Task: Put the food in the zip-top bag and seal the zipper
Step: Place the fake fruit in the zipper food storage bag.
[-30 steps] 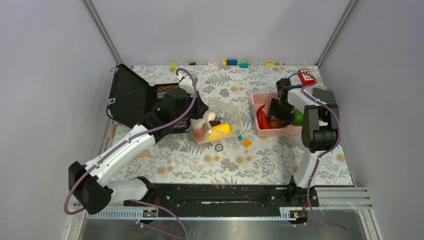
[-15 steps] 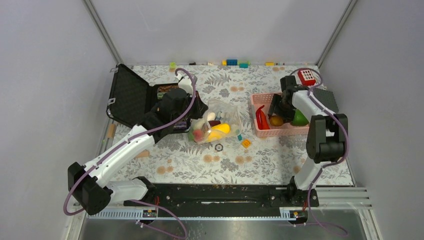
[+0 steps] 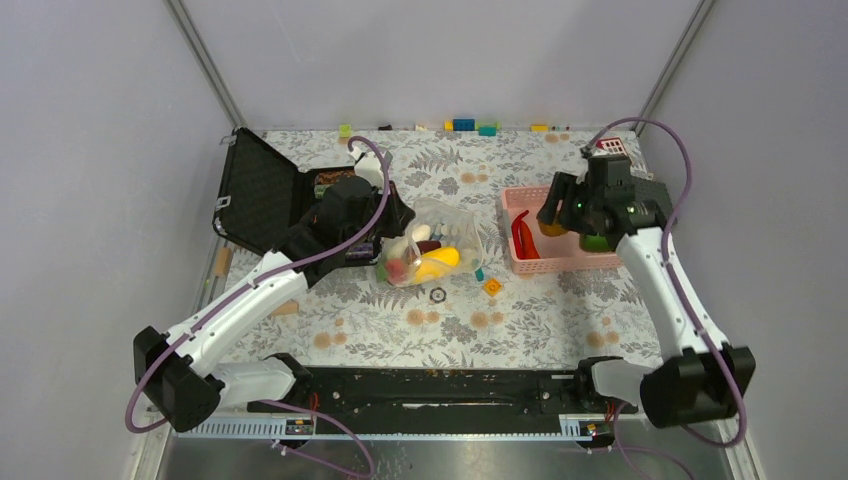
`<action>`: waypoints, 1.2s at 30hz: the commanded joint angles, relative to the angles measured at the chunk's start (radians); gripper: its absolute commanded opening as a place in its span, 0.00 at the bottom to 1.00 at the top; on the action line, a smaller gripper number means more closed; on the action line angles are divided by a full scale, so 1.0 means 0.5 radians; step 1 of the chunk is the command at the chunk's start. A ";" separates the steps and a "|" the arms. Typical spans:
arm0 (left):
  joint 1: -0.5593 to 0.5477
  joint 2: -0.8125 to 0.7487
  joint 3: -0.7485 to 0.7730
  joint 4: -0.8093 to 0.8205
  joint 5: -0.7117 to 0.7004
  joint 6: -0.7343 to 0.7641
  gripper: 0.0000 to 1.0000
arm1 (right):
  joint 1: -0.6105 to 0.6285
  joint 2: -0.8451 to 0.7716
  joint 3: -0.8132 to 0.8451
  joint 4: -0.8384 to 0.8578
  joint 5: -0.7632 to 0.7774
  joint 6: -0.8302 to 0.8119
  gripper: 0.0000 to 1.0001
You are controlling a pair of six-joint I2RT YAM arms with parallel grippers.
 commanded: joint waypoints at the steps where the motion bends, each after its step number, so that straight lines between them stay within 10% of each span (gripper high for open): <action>1: 0.012 -0.070 -0.028 0.092 -0.059 0.019 0.00 | 0.318 -0.297 -0.093 0.107 -0.279 -0.120 0.35; 7: 0.012 -0.090 -0.080 0.184 -0.002 -0.001 0.00 | 0.768 -0.542 -0.165 0.486 -0.489 0.112 0.35; 18: 0.012 -0.266 -0.222 0.445 0.179 -0.068 0.00 | 1.269 -0.107 -0.021 0.701 0.130 0.581 0.45; 26: 0.012 -0.339 -0.297 0.500 0.210 -0.063 0.00 | 1.421 0.233 0.202 0.652 0.393 0.763 0.78; 28: 0.013 -0.353 -0.304 0.493 0.204 -0.055 0.00 | 1.454 0.233 0.214 0.655 0.431 0.762 0.99; 36: 0.013 -0.356 -0.347 0.513 0.176 -0.086 0.00 | 1.474 0.132 0.206 0.554 0.452 0.734 1.00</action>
